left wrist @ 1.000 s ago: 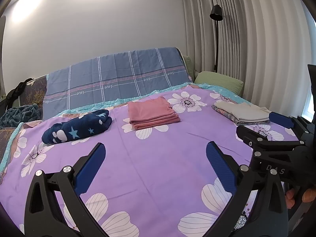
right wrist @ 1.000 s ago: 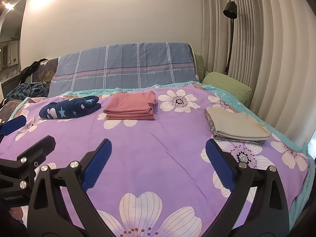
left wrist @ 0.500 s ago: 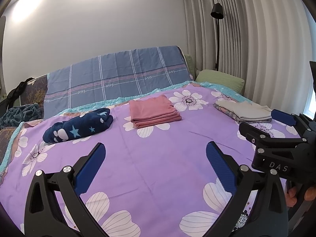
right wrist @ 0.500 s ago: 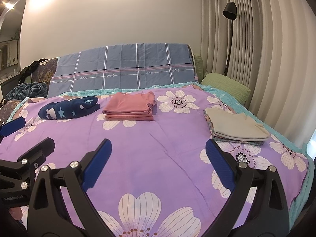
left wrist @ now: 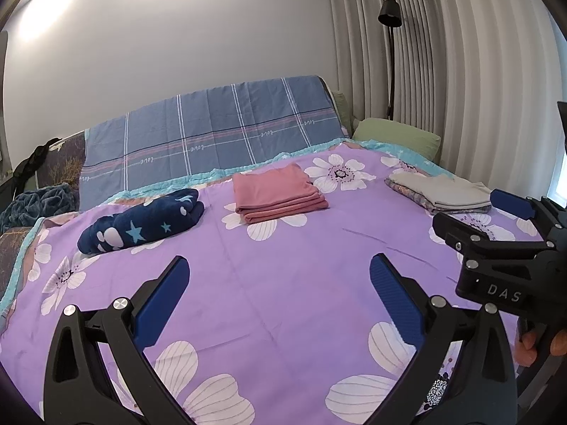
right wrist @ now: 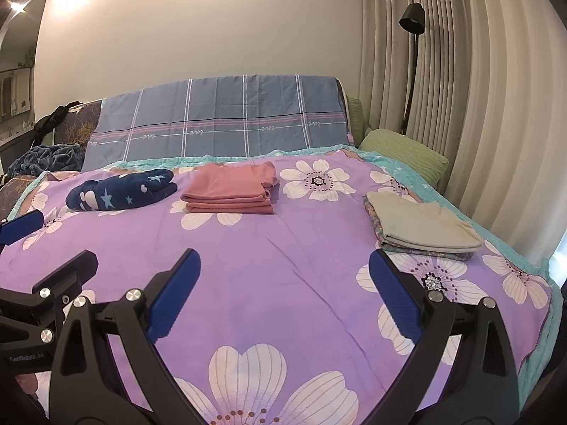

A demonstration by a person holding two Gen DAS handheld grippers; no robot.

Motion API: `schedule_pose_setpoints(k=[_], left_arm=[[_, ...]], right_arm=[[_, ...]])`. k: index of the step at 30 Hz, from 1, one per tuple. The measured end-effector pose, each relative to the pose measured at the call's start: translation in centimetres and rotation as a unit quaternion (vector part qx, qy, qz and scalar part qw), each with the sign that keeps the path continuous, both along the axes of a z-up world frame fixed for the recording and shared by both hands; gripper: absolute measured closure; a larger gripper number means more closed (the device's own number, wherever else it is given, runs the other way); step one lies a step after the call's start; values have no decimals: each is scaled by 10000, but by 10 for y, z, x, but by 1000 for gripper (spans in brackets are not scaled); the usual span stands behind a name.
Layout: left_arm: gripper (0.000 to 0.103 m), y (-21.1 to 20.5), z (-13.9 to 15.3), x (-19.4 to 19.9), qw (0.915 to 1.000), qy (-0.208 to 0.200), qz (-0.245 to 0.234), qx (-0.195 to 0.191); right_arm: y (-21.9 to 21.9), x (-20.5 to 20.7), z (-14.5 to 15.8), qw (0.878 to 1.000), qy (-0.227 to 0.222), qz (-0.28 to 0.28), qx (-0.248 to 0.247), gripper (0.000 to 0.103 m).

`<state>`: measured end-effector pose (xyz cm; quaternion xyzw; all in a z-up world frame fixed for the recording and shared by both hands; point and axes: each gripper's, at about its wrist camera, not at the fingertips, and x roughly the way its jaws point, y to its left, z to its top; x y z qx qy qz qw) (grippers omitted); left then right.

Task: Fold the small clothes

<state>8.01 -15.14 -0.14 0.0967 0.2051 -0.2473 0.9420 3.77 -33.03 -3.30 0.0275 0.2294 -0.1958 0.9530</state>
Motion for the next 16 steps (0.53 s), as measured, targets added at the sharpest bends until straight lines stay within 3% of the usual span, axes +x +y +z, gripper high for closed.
schedule_pose_setpoints(k=[16], left_arm=[[1,3,-5,5,9999,65,64,77]], right_arm=[[0,6,-4,9999,109,-28,-36,6]])
